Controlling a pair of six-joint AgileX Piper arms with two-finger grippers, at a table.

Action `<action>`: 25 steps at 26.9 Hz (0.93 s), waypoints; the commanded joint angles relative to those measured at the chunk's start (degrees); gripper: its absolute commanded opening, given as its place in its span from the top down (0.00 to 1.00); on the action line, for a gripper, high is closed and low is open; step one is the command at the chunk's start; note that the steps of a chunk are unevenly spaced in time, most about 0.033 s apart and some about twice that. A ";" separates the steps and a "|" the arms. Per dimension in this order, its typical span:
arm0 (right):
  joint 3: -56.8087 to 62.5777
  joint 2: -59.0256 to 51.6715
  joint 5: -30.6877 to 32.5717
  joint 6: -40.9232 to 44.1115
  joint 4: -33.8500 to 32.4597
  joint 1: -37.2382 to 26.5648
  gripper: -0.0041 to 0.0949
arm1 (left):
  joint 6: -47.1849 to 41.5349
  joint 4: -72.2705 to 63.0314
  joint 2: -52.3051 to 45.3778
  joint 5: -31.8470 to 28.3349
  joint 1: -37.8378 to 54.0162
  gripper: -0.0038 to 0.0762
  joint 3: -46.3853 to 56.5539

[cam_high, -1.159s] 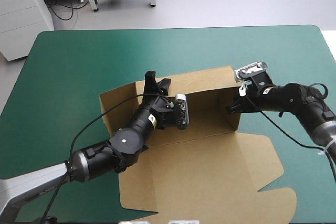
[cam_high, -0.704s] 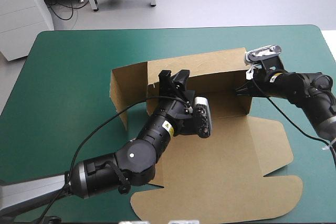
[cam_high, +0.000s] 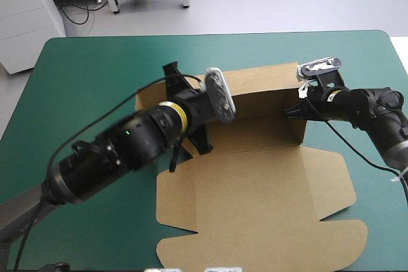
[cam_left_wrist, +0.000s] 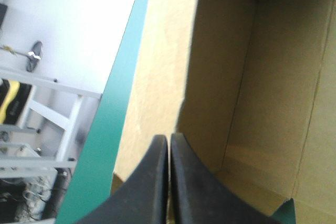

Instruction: Fold the box

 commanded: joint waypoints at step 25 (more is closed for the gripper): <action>-2.13 -1.59 0.31 0.55 1.63 -0.11 0.98 | 6.00 -34.05 -34.15 -8.83 51.92 0.96 26.95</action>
